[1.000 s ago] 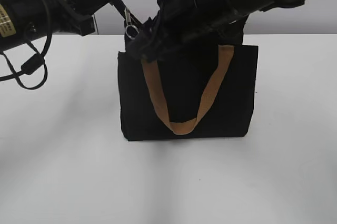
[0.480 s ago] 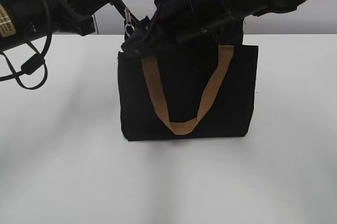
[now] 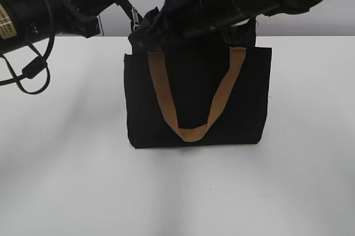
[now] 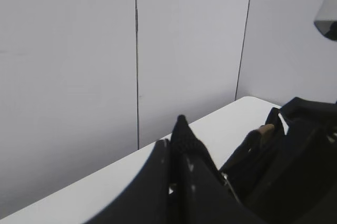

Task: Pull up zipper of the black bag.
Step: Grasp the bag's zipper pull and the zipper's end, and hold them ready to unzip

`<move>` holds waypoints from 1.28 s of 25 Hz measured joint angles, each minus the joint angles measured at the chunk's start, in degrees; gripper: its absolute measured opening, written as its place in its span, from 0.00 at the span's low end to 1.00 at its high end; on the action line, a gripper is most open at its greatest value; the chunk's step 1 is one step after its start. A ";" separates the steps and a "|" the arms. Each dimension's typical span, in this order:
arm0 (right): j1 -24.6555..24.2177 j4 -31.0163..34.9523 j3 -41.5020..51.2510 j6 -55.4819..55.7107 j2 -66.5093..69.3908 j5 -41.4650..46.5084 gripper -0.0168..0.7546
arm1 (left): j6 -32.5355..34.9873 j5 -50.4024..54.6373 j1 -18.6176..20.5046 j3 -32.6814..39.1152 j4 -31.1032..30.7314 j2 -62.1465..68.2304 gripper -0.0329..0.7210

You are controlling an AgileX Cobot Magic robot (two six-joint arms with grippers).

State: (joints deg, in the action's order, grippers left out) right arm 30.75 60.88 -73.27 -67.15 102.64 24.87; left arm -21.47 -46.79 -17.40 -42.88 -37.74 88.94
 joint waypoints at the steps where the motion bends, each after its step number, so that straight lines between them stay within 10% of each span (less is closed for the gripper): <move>1: 0.00 0.31 0.00 0.00 0.02 -0.44 0.34 | 0.00 0.00 0.00 0.00 0.00 0.00 0.04; 7: 0.00 1.08 0.00 -0.05 0.13 -1.95 0.31 | -0.06 0.00 0.00 0.00 0.00 0.00 0.04; 13: 0.00 1.08 0.00 -0.05 0.13 -2.39 0.02 | -0.06 0.00 0.00 0.00 0.00 0.00 0.04; 32: -1.09 1.31 0.00 5.58 -2.75 2.17 0.02 | -0.11 19.07 0.00 0.00 0.29 -0.06 0.04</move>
State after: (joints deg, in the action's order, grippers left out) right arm 29.66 62.19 -73.27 -61.58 99.89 27.04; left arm -21.58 -27.71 -17.40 -42.88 -37.45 88.88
